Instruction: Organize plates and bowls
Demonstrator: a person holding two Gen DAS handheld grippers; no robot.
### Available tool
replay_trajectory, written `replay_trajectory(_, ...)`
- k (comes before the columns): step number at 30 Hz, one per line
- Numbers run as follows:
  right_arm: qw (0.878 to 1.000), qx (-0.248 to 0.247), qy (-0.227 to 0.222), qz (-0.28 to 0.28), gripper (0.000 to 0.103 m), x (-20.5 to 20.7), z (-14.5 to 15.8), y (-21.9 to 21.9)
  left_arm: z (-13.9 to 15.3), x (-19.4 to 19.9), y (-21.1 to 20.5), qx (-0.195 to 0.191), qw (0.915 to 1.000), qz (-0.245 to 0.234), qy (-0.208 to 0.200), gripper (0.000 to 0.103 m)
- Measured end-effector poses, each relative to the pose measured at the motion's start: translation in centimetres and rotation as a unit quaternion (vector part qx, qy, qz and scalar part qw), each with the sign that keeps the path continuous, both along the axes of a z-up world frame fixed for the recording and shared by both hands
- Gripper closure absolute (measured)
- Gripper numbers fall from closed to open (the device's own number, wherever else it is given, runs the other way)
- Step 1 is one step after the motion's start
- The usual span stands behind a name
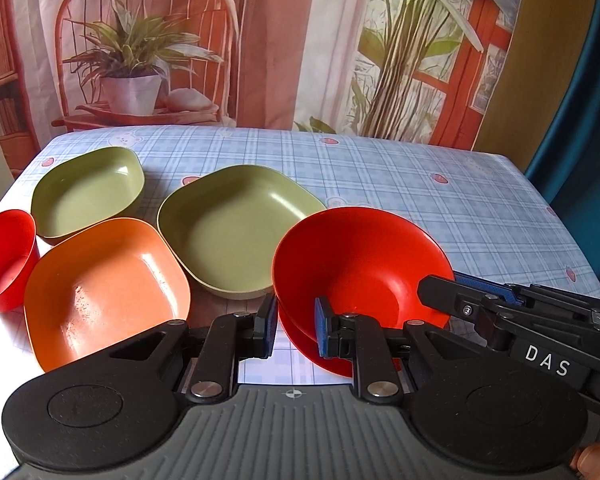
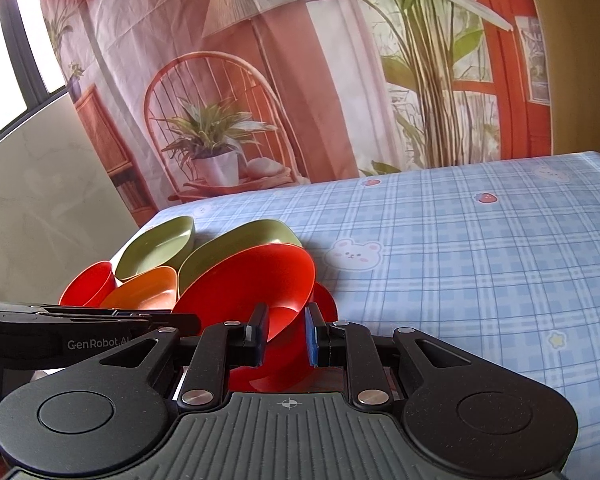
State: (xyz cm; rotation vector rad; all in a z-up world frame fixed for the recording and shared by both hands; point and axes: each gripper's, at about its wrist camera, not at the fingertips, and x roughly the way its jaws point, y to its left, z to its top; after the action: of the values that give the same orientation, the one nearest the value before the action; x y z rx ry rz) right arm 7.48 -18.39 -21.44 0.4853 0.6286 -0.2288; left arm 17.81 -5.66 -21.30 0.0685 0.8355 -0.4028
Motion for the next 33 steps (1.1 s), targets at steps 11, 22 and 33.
replay_trajectory(11, 1.0, -0.007, 0.014, 0.001, 0.085, 0.3, -1.0, -0.1, -0.9, 0.4, -0.7, 0.016, 0.9998, -0.004, 0.008, 0.082)
replay_trajectory(22, 1.0, -0.015, 0.024, 0.002, 0.083, 0.5, -1.2, -0.1, -1.1, 0.4, -0.9, 0.02, 0.9998, -0.003, 0.01, 0.081)
replay_trajectory(33, 0.999, -0.022, 0.028, -0.01, 0.081, 0.2, -1.1, -0.3, -0.8, 0.2, -0.7, 0.017, 0.9998, 0.009, 0.004, 0.081)
